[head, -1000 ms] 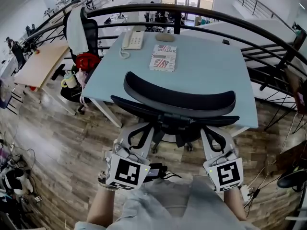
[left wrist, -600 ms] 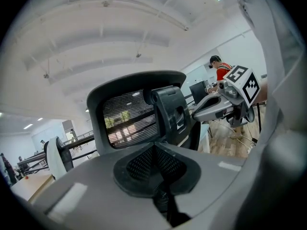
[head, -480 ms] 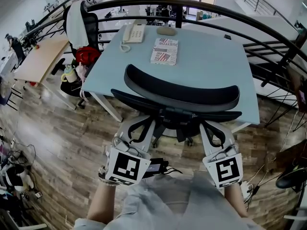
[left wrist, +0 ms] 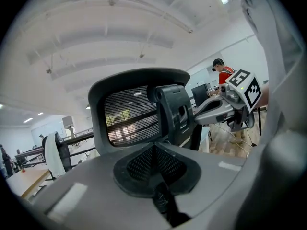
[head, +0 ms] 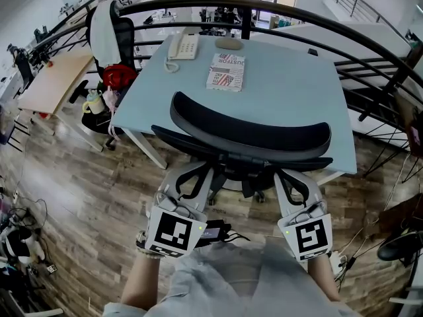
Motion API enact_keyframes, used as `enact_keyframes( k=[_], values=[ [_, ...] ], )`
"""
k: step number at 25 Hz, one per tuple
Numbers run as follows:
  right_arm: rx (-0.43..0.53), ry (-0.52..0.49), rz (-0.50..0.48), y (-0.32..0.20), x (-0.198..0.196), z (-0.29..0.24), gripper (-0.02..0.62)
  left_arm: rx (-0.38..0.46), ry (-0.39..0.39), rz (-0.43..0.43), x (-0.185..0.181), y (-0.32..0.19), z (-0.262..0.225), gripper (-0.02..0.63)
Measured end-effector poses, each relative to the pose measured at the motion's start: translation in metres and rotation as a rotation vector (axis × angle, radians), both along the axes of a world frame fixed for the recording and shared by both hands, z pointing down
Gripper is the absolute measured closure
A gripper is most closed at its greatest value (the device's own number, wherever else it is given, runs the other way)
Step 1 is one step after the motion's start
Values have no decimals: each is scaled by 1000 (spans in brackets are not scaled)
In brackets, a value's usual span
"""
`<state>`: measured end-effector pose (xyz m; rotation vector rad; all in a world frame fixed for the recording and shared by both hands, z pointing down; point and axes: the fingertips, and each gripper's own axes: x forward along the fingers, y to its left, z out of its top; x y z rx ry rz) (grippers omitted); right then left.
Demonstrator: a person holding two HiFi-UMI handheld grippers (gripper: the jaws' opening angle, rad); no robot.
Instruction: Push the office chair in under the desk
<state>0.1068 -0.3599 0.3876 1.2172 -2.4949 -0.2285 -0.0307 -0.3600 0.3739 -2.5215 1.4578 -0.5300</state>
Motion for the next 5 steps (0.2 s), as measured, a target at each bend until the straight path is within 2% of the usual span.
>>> enact_keyframes(
  k=[5],
  values=[
    [0, 3, -3, -3, -1, 0, 588, -5, -6, -3, -2, -2, 2, 601]
  ],
)
